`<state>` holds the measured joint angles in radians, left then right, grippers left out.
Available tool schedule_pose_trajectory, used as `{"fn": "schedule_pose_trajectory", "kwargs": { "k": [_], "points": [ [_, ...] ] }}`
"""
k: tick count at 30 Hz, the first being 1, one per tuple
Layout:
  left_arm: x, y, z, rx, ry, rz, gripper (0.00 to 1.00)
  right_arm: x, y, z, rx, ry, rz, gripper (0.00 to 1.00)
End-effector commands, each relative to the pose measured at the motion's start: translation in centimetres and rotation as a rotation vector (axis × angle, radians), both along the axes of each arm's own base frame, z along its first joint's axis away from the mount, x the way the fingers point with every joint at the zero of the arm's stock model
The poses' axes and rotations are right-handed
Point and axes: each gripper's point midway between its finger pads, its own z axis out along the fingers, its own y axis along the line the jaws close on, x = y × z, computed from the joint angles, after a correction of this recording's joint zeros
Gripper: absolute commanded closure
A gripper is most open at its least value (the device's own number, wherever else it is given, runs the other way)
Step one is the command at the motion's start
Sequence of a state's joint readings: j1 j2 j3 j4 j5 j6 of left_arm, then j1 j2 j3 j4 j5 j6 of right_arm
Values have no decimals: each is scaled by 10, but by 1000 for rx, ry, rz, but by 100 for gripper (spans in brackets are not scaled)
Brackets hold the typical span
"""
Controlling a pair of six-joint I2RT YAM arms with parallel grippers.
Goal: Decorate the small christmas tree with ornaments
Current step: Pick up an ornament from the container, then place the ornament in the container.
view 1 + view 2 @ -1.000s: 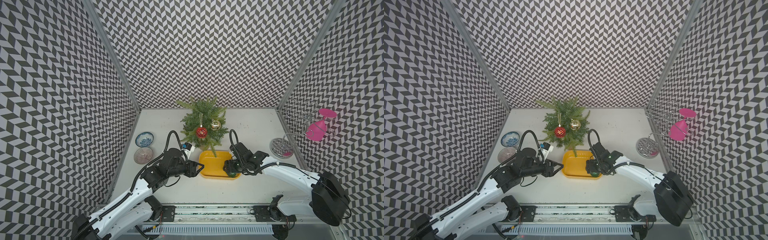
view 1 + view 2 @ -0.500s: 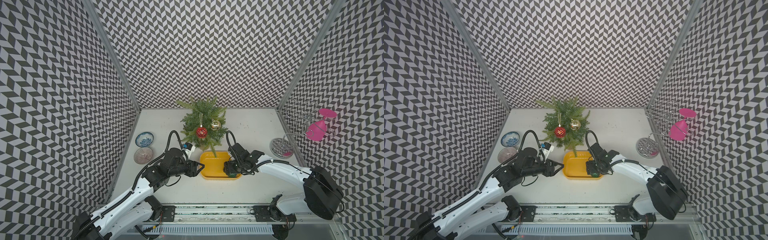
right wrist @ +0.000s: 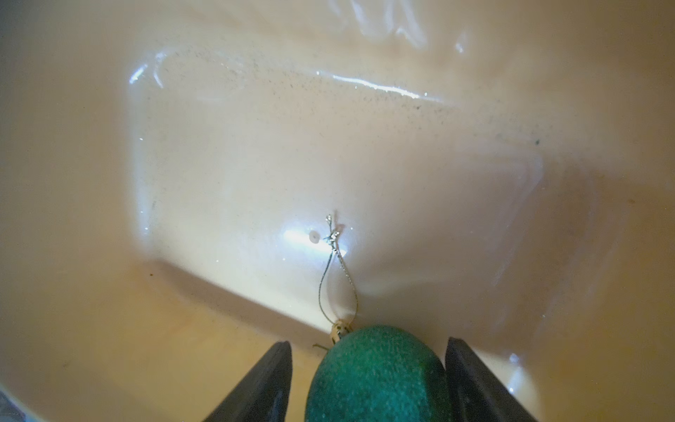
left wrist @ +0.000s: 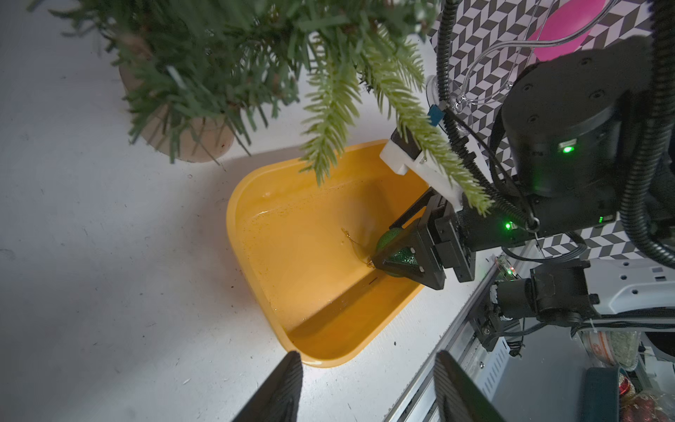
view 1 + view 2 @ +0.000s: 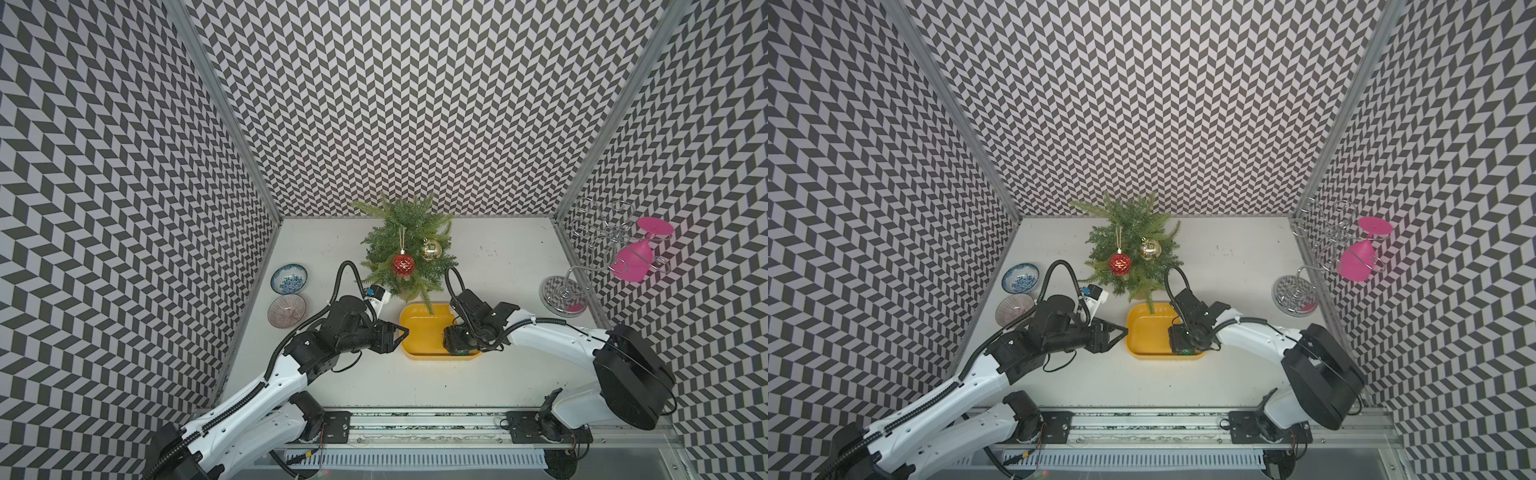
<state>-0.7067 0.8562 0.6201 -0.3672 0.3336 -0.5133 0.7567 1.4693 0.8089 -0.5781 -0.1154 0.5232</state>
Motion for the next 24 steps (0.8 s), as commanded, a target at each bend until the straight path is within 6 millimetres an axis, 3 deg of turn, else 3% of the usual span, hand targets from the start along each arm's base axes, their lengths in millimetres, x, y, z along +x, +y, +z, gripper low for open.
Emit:
{"fn": "schedule_pose_trajectory", "kwargs": {
  "k": [1, 10, 17, 24],
  "points": [
    [3, -2, 5, -9, -34, -4, 40, 8, 5, 2, -4, -38, 7, 34],
    [3, -2, 9, -11, -42, -4, 40, 12, 3, 4, -24, -63, 6, 40],
    [5, -3, 10, -10, -45, -4, 40, 29, 10, 25, -16, -136, 2, 41],
    [5, -3, 12, -14, -46, -3, 41, 57, 33, 54, 69, -232, -17, 41]
  ]
}}
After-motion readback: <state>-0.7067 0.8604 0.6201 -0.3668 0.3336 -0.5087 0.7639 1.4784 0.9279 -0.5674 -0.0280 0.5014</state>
